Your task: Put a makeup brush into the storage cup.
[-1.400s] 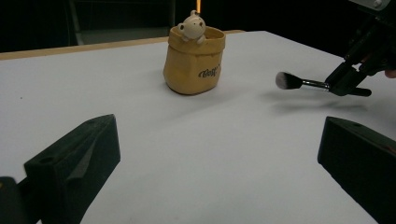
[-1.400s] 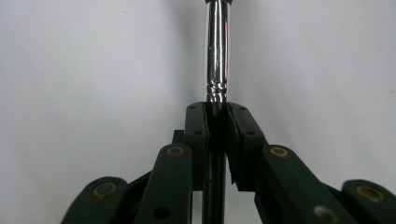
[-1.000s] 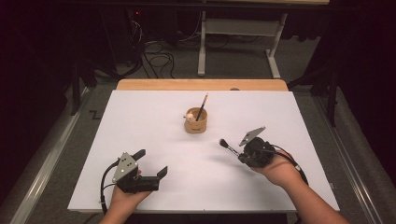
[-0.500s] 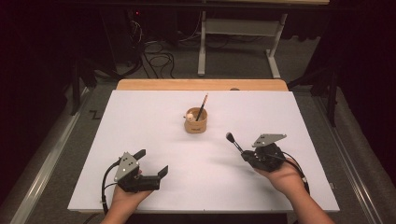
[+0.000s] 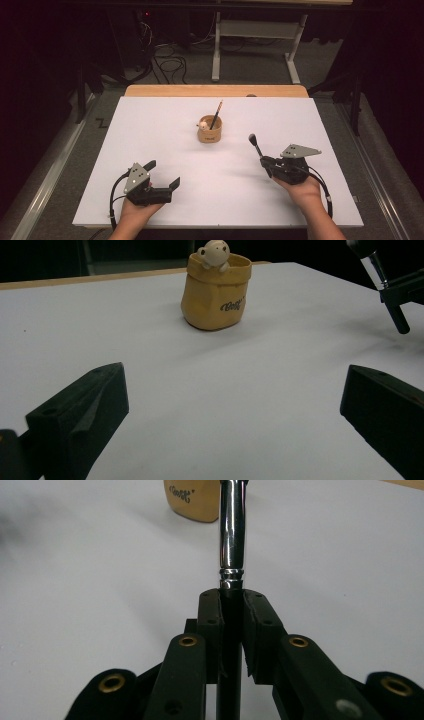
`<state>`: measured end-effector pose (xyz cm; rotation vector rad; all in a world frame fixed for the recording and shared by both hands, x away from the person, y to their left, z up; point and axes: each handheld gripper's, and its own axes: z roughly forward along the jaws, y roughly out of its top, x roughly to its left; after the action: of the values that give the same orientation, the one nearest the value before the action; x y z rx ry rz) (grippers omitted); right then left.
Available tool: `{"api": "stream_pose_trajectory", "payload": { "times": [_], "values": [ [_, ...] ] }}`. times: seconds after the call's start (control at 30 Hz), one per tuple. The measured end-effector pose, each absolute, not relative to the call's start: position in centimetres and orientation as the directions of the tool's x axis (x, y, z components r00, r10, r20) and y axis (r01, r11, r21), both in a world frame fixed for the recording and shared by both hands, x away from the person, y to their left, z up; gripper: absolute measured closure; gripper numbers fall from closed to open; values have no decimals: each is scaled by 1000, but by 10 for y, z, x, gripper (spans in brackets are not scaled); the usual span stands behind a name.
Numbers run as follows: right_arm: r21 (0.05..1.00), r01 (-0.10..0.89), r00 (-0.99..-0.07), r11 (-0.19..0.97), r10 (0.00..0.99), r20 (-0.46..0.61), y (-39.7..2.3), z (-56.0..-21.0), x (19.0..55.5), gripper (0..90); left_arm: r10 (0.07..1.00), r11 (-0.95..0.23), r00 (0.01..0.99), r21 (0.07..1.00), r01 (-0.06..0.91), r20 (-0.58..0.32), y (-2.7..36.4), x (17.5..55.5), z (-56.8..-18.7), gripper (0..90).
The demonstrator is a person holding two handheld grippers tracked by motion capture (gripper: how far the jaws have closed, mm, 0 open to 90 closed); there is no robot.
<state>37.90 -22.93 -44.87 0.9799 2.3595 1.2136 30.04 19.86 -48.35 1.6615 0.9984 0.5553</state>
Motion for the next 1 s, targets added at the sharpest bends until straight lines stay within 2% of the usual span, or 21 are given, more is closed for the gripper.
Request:
{"api": "stream_pose_trajectory", "payload": {
  "times": [0.33,1.0],
  "values": [
    [859,390,-716,333,696,55,-234,-455,373,808,834,-81,538,937,339,-122,200,301,-484,2],
    [913,308,-724,267,688,43,-236,-458,359,807,832,-64,537,936,346,-141,199,301,-484,1]
  ]
}}
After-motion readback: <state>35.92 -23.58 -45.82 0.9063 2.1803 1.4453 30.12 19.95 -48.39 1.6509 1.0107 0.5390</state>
